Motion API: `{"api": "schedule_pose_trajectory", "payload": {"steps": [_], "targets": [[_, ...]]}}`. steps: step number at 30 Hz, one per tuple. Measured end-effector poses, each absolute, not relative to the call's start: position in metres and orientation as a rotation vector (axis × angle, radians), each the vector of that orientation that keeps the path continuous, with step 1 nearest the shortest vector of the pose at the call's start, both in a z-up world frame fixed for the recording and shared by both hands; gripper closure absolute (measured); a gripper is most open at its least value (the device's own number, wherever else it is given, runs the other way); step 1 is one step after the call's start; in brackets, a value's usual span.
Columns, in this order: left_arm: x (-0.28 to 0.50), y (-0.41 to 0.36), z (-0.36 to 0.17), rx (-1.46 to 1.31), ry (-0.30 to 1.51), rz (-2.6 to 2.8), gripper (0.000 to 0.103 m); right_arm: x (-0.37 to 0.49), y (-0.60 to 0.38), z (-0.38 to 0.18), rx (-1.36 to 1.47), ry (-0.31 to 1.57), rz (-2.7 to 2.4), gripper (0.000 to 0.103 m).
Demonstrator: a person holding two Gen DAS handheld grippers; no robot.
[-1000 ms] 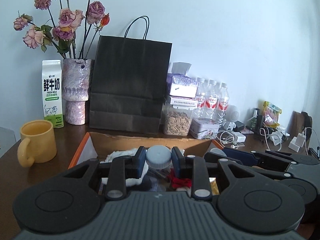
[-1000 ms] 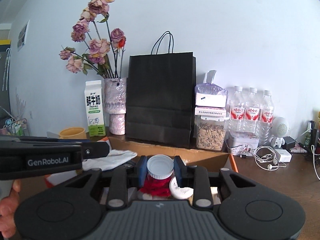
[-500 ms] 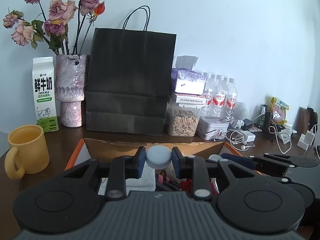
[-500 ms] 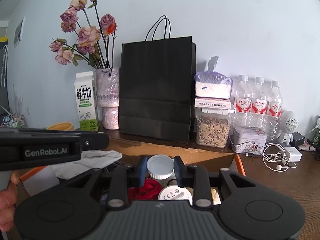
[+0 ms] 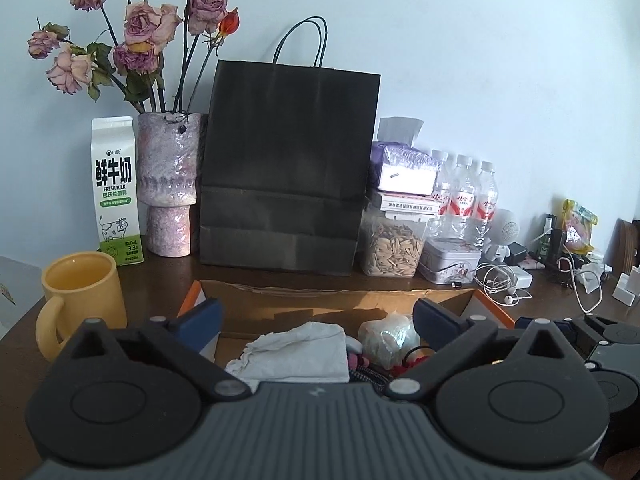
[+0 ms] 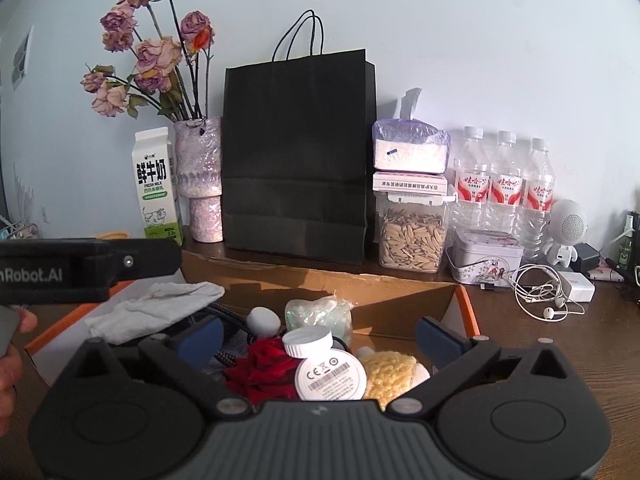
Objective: Organize objects
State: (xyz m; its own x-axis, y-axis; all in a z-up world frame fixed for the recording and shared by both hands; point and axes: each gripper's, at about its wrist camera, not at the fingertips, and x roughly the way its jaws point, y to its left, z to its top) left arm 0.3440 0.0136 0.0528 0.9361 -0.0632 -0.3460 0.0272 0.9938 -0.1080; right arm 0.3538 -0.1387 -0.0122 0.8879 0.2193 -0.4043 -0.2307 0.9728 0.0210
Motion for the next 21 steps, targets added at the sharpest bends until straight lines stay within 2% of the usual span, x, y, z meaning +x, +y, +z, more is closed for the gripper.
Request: {"api": "schedule_pose_trajectory", "payload": {"steps": [12,21], "targets": [[0.336,0.014,0.057,-0.087,0.377,-0.047,0.0,0.348,-0.144,-0.006,-0.009,0.426,0.232,0.0],[0.289,0.025,0.064,-0.098,0.393,-0.02,0.0,0.306,-0.147,0.007,-0.021,0.425,0.24,0.0]]}}
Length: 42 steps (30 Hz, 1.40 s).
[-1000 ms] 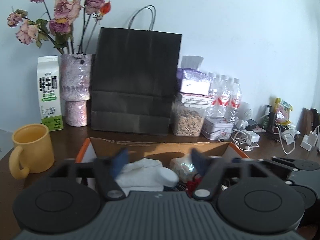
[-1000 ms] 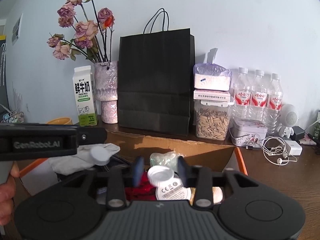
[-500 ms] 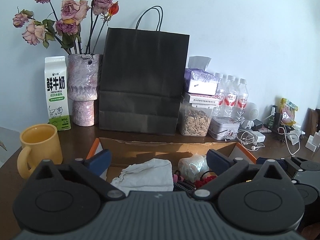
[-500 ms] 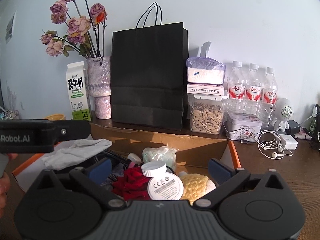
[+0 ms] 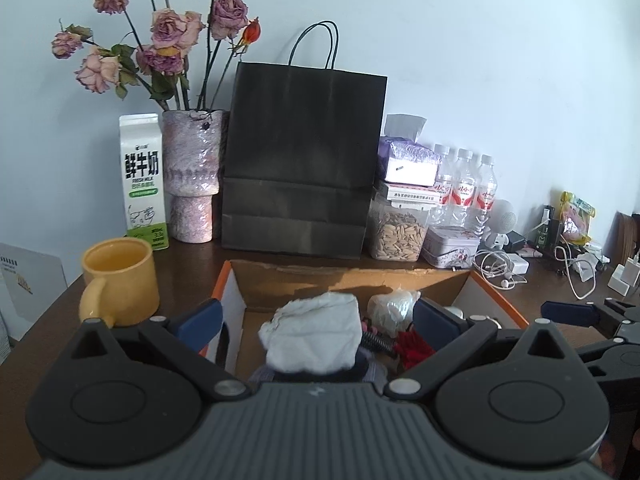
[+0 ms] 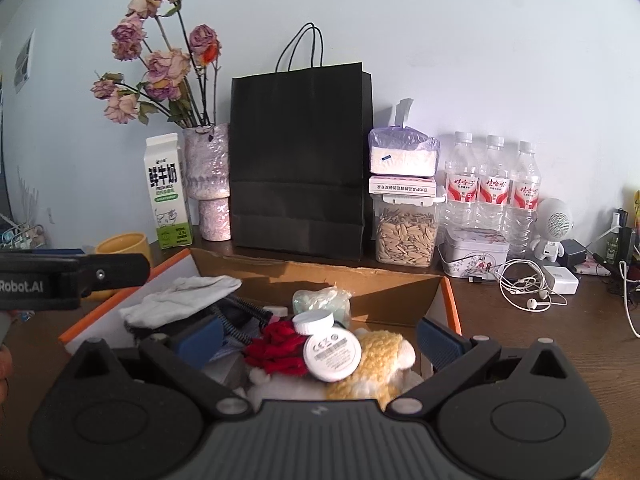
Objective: Organize objects
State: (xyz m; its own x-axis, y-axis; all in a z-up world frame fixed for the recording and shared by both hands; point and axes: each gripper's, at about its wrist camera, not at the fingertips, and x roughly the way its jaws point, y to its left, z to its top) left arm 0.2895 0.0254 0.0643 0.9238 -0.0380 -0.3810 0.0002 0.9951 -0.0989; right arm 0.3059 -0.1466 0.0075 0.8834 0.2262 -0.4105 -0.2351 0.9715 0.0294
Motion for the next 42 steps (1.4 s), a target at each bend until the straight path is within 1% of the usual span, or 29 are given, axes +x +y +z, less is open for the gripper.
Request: {"api": "schedule_pose_trajectory", "payload": {"steps": [6,18,28,42], "targets": [[0.249,0.026,0.058,-0.077,0.435,-0.017,0.0,0.254,-0.145,0.012,-0.03,0.44,0.25,0.0],[0.179,0.018,0.037,-0.045,0.537,-0.031,0.0,0.185,-0.14,0.001,-0.008,0.519,0.26,0.0],[0.146,0.015,0.03,-0.053,0.566,-0.036,0.0,0.155,-0.143,-0.004,0.019,0.542,0.256,0.0],[0.135,0.013,0.037,-0.052,0.545,-0.034,0.0,0.144,-0.143,0.001,0.019,0.529,0.257,0.0]]}}
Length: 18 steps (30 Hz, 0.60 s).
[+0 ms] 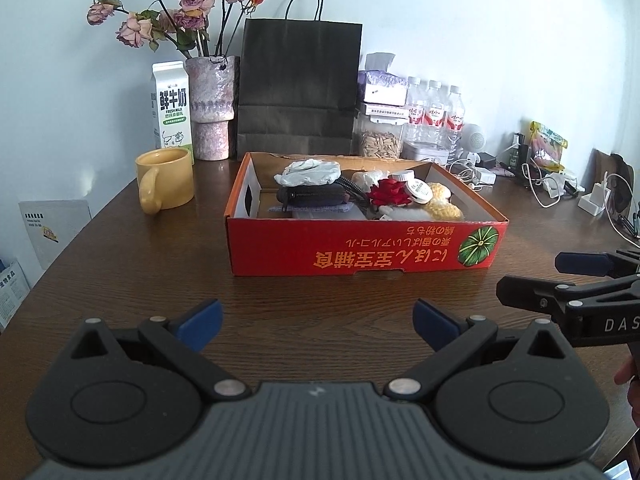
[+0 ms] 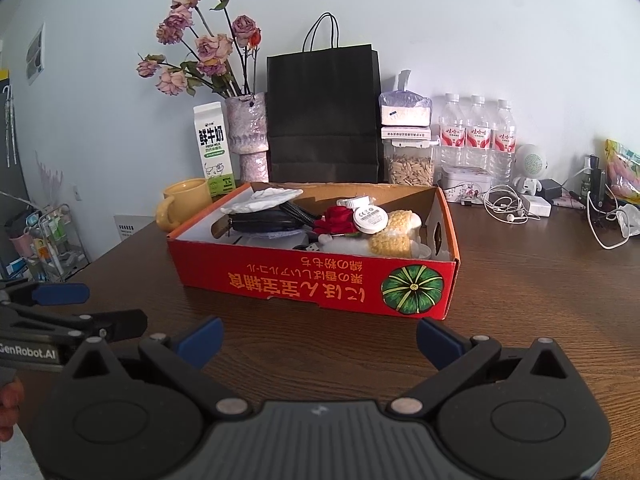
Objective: Organize objects
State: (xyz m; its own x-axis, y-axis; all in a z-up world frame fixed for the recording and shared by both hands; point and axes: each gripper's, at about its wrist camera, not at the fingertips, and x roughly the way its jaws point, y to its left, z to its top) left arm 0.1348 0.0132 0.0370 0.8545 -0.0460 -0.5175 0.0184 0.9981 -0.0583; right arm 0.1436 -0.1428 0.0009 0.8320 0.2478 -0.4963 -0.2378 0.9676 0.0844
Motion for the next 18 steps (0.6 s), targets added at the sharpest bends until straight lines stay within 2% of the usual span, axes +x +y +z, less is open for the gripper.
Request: {"api": "schedule_pose_trajectory", "payload": {"steps": [18], "targets": [[0.1324,0.0124,0.0371,-0.051,0.543,-0.035,0.0,0.1417,-0.1432,0.0013,0.02,0.528,0.257,0.0]]}}
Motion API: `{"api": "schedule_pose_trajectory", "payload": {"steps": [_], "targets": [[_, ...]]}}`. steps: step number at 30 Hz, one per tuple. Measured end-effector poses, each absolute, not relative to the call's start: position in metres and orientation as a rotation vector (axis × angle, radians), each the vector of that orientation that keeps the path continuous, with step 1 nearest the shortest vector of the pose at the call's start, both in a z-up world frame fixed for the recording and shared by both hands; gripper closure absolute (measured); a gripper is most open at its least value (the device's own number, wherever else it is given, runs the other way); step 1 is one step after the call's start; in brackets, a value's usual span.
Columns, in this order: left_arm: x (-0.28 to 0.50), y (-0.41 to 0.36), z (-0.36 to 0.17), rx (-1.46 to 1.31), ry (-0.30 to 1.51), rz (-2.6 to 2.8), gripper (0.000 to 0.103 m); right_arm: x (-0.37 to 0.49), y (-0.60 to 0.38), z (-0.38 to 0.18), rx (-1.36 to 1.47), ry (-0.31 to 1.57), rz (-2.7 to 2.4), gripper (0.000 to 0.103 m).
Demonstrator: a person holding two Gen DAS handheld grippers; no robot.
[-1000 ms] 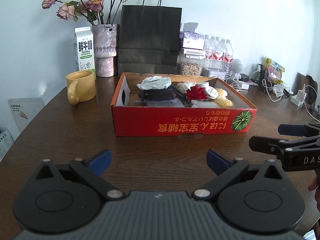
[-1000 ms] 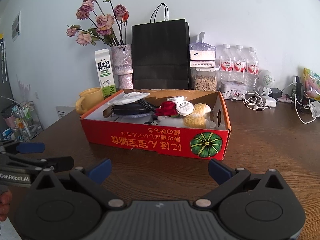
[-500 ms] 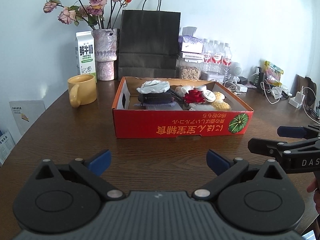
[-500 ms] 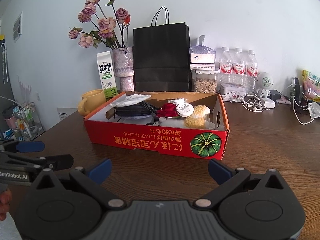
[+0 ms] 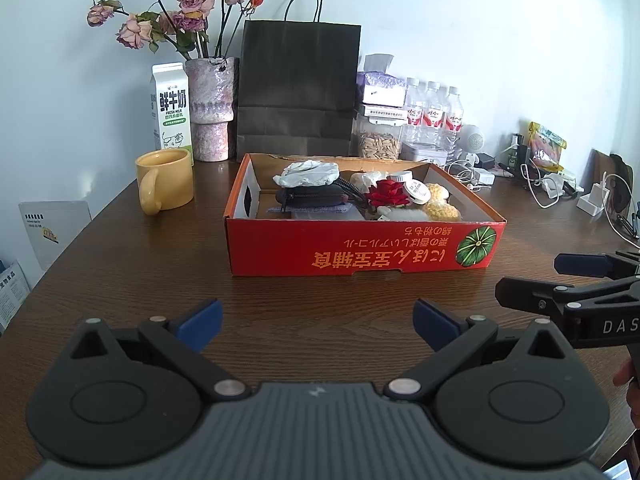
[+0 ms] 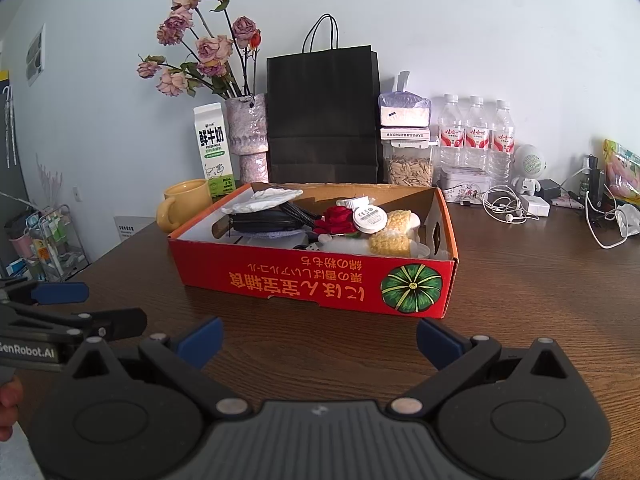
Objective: Organize objects
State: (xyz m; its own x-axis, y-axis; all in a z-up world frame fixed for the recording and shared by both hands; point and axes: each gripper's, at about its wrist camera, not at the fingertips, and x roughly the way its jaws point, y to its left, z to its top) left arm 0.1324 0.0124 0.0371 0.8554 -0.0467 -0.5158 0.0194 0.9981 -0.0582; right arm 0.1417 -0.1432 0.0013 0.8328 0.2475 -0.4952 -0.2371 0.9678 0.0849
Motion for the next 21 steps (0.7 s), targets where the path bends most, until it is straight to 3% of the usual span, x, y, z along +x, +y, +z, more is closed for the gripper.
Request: {"api": "schedule_pose_trajectory", "payload": {"steps": [21], "targets": [[0.1308,0.0149,0.0355,-0.059,0.546,-0.043,0.0,0.1407,-0.1439,0.0012,0.021,0.529,0.257,0.0]]}}
